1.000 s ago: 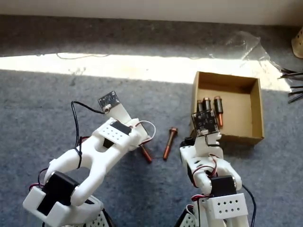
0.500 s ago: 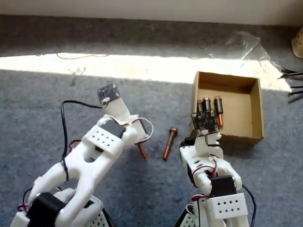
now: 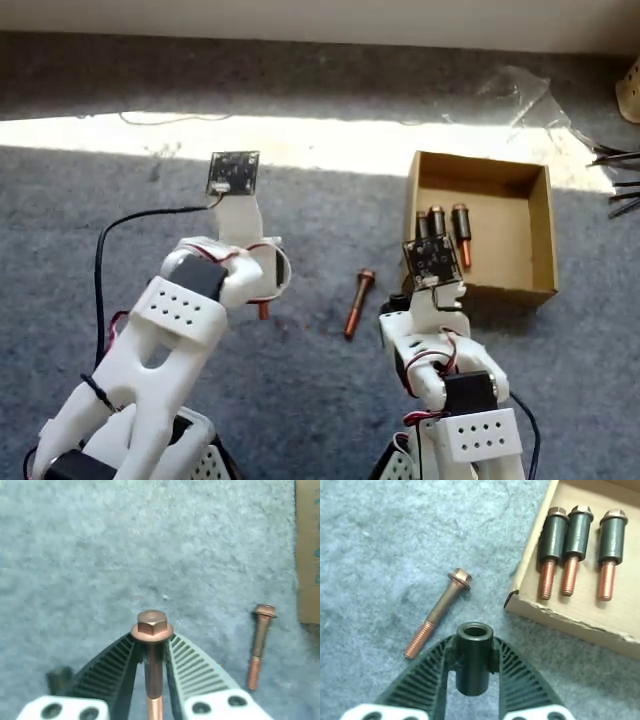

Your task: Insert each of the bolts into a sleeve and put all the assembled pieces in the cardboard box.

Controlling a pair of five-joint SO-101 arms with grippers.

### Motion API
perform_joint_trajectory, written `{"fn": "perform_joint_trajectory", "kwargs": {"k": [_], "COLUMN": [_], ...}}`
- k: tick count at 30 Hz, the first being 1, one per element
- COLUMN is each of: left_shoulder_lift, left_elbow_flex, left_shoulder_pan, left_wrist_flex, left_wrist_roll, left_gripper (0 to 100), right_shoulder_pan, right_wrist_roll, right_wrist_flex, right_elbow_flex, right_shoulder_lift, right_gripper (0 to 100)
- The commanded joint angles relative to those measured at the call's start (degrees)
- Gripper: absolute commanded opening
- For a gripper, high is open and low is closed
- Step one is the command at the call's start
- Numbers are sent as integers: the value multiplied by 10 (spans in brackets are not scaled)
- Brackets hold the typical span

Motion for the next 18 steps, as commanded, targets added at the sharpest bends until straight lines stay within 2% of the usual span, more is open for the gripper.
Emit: {"fn": "perform_joint_trajectory", "kwargs": {"k": [1, 3, 5, 11, 18], "left_shoulder_lift": [-23, -23, -23, -23, -38], "left_elbow_flex": [-69, -84, -90, -93, -90], "left_shoulder_pan": [-83, -95, -95, -55, -48], "left_wrist_flex": [4, 4, 4, -3, -62], "left_wrist_roll": [-255, -333, -364, -361, -358], "left_gripper": [24, 21, 21, 20, 4], "right_shoulder_pan": [3, 2, 2, 0, -72], "right_wrist_roll": [-2, -2, -2, -2, -2], "right_wrist_flex": [-17, -17, -18, -41, -41], "right_elbow_flex": [-5, -5, -5, 17, 26], "right_shoulder_lift": [-7, -7, -7, -7, -7], "right_gripper": [3, 3, 3, 4, 4]}}
